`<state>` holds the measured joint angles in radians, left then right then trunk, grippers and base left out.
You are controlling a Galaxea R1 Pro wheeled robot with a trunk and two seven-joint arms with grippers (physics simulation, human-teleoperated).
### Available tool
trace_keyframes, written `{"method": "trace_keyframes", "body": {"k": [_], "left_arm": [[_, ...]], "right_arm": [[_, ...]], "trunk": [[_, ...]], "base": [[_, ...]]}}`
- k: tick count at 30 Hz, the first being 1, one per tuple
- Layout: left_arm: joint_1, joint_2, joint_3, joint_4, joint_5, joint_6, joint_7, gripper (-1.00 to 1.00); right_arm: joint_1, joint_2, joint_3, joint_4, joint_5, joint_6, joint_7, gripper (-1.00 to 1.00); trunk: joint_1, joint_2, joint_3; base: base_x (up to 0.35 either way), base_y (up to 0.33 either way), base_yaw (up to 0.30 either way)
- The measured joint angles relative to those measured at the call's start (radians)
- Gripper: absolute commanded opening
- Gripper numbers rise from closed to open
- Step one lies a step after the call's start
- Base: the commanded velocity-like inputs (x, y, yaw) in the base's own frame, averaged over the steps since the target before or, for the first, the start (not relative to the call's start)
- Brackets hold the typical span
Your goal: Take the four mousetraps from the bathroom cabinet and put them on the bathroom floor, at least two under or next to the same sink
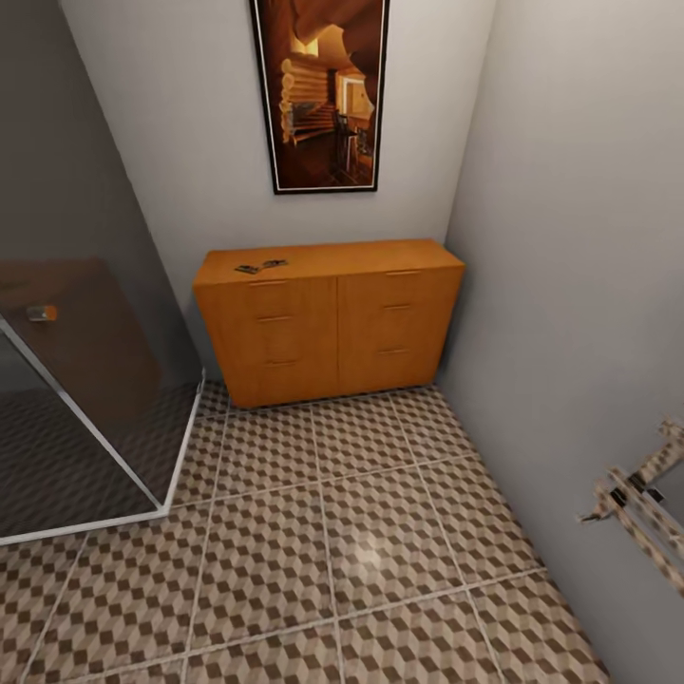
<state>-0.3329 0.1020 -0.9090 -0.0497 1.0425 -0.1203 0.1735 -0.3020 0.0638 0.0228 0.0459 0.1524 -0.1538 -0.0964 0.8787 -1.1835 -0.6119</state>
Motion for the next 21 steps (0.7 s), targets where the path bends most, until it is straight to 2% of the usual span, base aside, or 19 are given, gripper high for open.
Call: {"method": "trace_keyframes", "body": {"k": [10, 17, 21], "left_arm": [[0.000, 0.000, 0.000, 0.000, 0.000, 0.000, 0.000, 1.00], [0.000, 0.000, 0.000, 0.000, 0.000, 0.000, 0.000, 1.00], [0.000, 0.000, 0.000, 0.000, 0.001, -0.001, 0.000, 1.00]], "right_arm": [[0.000, 0.000, 0.000, 0.000, 0.000, 0.000, 0.000, 1.00], [0.000, 0.000, 0.000, 0.000, 0.000, 0.000, 0.000, 1.00], [0.000, -0.002, 0.000, 0.000, -0.001, -0.003, 0.000, 1.00]], "trunk": [[0.000, 0.000, 0.000], [0.000, 0.000, 0.000], [0.000, 0.000, 0.002]], "base": [[0.306, -0.144, 0.000], [0.314, -0.029, 0.000], [0.115, -0.004, 0.000]]}}
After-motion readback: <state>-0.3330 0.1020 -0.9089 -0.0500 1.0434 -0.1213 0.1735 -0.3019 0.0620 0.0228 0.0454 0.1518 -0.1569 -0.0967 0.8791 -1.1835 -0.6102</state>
